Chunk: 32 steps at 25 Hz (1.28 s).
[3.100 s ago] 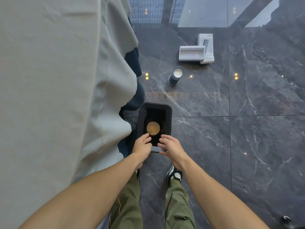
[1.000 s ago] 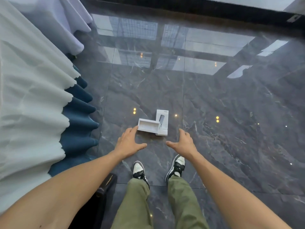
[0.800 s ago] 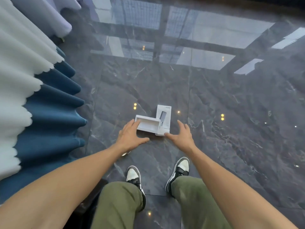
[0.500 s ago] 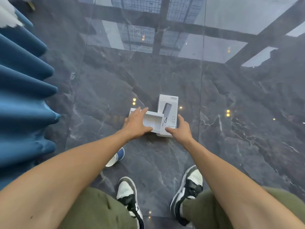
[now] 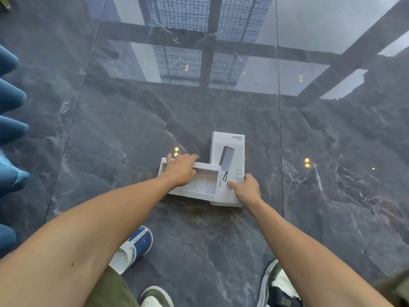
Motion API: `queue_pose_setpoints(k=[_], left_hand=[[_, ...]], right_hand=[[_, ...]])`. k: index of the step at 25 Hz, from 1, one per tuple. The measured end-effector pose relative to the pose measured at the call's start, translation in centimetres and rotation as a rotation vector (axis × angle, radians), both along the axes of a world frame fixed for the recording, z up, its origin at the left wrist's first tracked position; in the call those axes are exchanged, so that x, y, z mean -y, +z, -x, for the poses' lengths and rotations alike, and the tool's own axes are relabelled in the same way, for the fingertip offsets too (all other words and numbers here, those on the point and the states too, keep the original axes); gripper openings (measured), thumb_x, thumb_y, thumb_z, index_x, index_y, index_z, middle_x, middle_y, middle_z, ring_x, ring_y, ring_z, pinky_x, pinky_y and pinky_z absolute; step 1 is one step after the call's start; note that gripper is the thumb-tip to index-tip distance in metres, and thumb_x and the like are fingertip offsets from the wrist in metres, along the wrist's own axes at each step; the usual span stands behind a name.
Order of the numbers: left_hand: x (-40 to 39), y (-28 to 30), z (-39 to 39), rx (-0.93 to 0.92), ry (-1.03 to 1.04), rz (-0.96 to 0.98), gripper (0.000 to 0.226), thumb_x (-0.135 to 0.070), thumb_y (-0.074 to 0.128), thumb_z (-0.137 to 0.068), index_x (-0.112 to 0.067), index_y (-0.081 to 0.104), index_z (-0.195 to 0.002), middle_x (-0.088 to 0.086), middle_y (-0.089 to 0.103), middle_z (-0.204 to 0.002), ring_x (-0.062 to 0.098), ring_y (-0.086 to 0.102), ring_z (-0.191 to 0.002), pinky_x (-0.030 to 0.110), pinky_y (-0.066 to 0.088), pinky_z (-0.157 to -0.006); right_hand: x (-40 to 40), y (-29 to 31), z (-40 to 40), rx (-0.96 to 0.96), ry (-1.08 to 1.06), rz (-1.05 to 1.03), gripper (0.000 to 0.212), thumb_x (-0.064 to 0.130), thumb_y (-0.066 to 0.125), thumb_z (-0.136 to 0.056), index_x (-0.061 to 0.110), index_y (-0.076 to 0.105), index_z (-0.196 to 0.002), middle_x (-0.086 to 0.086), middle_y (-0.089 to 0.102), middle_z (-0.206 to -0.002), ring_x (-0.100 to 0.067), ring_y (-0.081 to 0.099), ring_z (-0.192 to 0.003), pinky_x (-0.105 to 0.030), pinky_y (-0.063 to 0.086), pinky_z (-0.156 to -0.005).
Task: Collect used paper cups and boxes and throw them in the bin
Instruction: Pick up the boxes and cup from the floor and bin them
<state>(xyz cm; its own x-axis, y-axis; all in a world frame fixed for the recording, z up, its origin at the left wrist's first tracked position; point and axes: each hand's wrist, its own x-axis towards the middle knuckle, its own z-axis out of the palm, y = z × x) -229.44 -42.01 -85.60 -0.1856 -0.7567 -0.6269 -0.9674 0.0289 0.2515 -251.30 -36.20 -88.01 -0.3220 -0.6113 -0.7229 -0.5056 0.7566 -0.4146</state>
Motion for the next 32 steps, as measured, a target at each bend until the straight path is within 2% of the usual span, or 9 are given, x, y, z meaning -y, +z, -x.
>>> queue_pose_setpoints(k=[6, 11, 15, 18, 23, 27, 29, 30, 32], left_hand=[[-0.8, 1.3, -3.5, -0.07, 0.268, -0.014, 0.02, -0.028, 0.052, -0.099, -0.017, 0.059, -0.114, 0.013, 0.058, -0.118, 0.039, 0.063, -0.105, 0.043, 0.048, -0.084], [0.3, 5.1, -6.2, -0.212, 0.705, 0.009, 0.052, -0.054, 0.067, -0.094, -0.008, 0.058, -0.115, 0.013, 0.064, -0.122, 0.035, 0.061, -0.111, 0.042, 0.049, -0.086], [-0.2, 8.4, -7.4, -0.554, 1.047, -0.035, 0.051, -0.049, 0.064, -0.099, -0.004, 0.06, -0.121, 0.007, 0.065, -0.106, 0.018, 0.058, -0.08, 0.03, 0.042, -0.063], [-0.7, 9.6, -8.2, -0.845, 1.28, -0.102, 0.055, -0.057, 0.067, -0.094, -0.008, 0.058, -0.117, 0.005, 0.072, -0.11, 0.017, 0.069, -0.085, 0.03, 0.054, -0.066], [-1.1, 10.8, -11.3, -0.927, 1.357, -0.033, 0.102, -0.047, 0.1, -0.044, -0.006, 0.059, -0.128, 0.012, 0.078, -0.115, 0.027, 0.079, -0.096, 0.05, 0.065, -0.082], [-0.5, 11.4, -12.6, -0.965, 1.38, 0.0, 0.073, -0.027, 0.096, -0.069, -0.009, 0.051, -0.124, 0.008, 0.074, -0.11, 0.024, 0.077, -0.09, 0.037, 0.065, -0.061], [-0.4, 11.4, -12.6, -0.988, 1.357, 0.009, 0.072, -0.023, 0.096, -0.07, -0.009, 0.052, -0.126, 0.009, 0.074, -0.112, 0.024, 0.077, -0.089, 0.03, 0.063, -0.056], [-0.5, 11.3, -12.5, -0.99, 1.345, 0.008, 0.075, -0.023, 0.096, -0.069, -0.008, 0.053, -0.127, 0.01, 0.074, -0.114, 0.025, 0.078, -0.091, 0.032, 0.064, -0.06], [-0.5, 11.4, -12.4, -0.99, 1.327, 0.018, 0.075, -0.02, 0.097, -0.069, -0.008, 0.052, -0.128, 0.01, 0.073, -0.116, 0.027, 0.077, -0.098, 0.04, 0.066, -0.074]], right_hand=[[0.7, 2.5, 0.2, 0.164, -0.261, 0.132, 0.032, 0.016, 0.069, -0.089, 0.013, 0.049, -0.115, -0.007, 0.065, -0.117, -0.026, 0.066, -0.102, -0.046, 0.057, -0.088], [4.2, 7.3, -1.0, 0.421, -0.497, 0.258, 0.028, 0.014, 0.067, -0.093, 0.008, 0.051, -0.114, -0.008, 0.067, -0.108, -0.023, 0.066, -0.085, -0.038, 0.055, -0.067], [5.2, 10.1, -4.8, 0.594, -0.224, 0.212, 0.034, 0.024, 0.077, -0.08, 0.011, 0.062, -0.108, -0.018, 0.073, -0.116, -0.027, 0.071, -0.086, -0.045, 0.055, -0.076], [5.0, 11.1, -8.6, 0.646, -0.051, 0.184, 0.041, 0.029, 0.079, -0.075, 0.012, 0.062, -0.109, -0.015, 0.074, -0.116, -0.026, 0.073, -0.089, -0.043, 0.055, -0.077], [5.1, 12.2, -13.1, 0.654, 0.058, 0.231, 0.035, 0.029, 0.075, -0.087, 0.009, 0.06, -0.113, -0.007, 0.076, -0.107, -0.019, 0.073, -0.085, -0.036, 0.056, -0.071], [3.6, 10.9, -13.7, 0.66, -0.129, 0.177, 0.038, 0.043, 0.044, -0.1, 0.016, 0.07, -0.107, -0.011, 0.075, -0.105, -0.019, 0.067, -0.087, -0.036, 0.056, -0.076], [0.6, 8.8, -13.7, 0.579, -0.123, 0.153, 0.026, 0.034, 0.048, -0.101, 0.017, 0.065, -0.113, -0.012, 0.07, -0.105, -0.019, 0.063, -0.08, -0.034, 0.052, -0.073], [-1.3, 7.6, -13.7, 0.516, 0.024, 0.136, 0.029, 0.028, 0.058, -0.096, 0.018, 0.06, -0.123, -0.012, 0.065, -0.111, -0.018, 0.062, -0.082, -0.033, 0.052, -0.074], [-5.4, 5.1, -13.9, 0.409, 0.455, 0.072, 0.073, 0.03, 0.074, -0.079, 0.025, 0.043, -0.145, -0.01, 0.052, -0.129, -0.021, 0.061, -0.107, -0.038, 0.055, -0.09]])
